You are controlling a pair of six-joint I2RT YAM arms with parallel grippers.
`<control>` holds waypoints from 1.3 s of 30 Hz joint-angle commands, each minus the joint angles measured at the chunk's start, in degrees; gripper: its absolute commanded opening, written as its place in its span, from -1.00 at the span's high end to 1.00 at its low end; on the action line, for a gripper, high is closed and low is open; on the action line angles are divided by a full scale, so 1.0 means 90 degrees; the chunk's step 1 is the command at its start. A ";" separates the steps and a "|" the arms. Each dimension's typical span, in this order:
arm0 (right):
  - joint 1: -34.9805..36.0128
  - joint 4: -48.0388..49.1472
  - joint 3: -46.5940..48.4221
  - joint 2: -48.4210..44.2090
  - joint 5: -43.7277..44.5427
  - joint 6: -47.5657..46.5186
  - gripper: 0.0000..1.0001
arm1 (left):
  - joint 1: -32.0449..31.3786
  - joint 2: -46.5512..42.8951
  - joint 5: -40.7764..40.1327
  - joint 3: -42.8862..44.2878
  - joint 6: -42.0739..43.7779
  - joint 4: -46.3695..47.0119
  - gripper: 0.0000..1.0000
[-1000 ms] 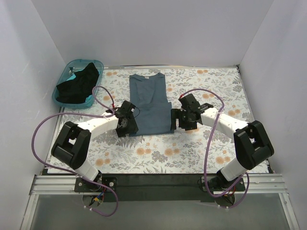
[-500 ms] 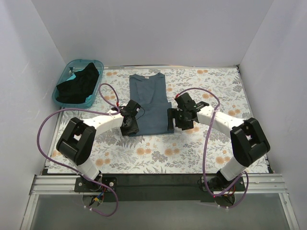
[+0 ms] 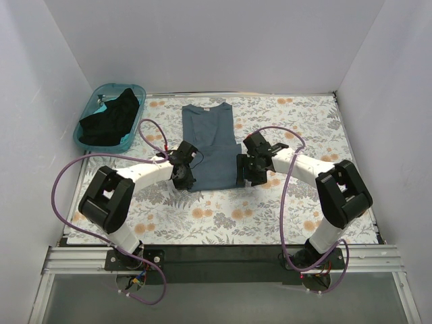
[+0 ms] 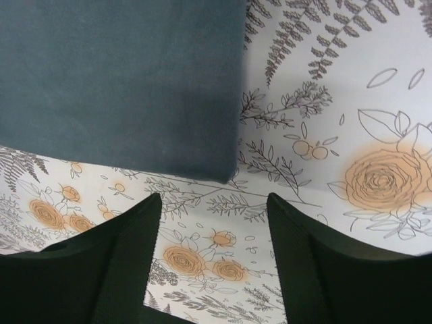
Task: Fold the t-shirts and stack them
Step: Fold the tshirt
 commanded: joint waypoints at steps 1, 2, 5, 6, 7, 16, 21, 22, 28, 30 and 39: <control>0.0044 0.0270 0.0296 0.0133 -0.0034 0.0210 -0.14 | -0.0111 0.0490 0.0448 -0.0521 -0.0030 -0.0372 1.00; 0.0044 0.0280 0.0325 0.0162 -0.0044 0.0239 -0.11 | -0.0111 0.0460 0.0458 -0.0540 -0.0030 -0.0372 1.00; 0.0044 0.0358 0.0306 0.0240 -0.0015 0.0318 -0.06 | -0.0111 0.0441 0.0458 -0.0560 -0.0020 -0.0372 1.00; 0.0044 0.0368 0.0315 0.0260 0.0014 0.0328 -0.05 | -0.0111 0.0421 0.0458 -0.0560 -0.0020 -0.0372 1.00; 0.0053 0.0378 0.0315 0.0279 0.0034 0.0347 -0.04 | -0.0101 0.0411 0.0458 -0.0570 -0.0020 -0.0372 1.00; 0.0219 0.0466 0.0345 0.0592 0.0493 0.0298 0.19 | -0.0101 0.0226 0.0487 -0.0667 0.0000 -0.0372 1.00; 0.0444 0.0301 0.0296 0.0826 0.0814 0.0250 0.17 | -0.0111 0.0197 0.0536 -0.0677 0.0029 -0.0391 1.00; 0.0493 0.0213 0.0344 0.0856 0.0912 0.0259 0.15 | -0.0111 0.0177 0.0536 -0.0677 0.0019 -0.0392 1.00; 0.0727 -0.0433 0.0316 0.1236 0.1489 0.0308 0.14 | -0.0101 0.0148 0.0575 -0.0697 0.0019 -0.0401 1.00; 0.0737 -0.0433 0.0199 0.1305 0.1392 0.0318 0.14 | -0.0111 0.0157 0.0585 -0.0697 0.0019 -0.0401 1.00; 0.0698 -0.0491 0.0218 0.1471 0.1294 0.0016 0.82 | -0.0101 0.0216 0.0575 -0.0619 0.0126 -0.0460 1.00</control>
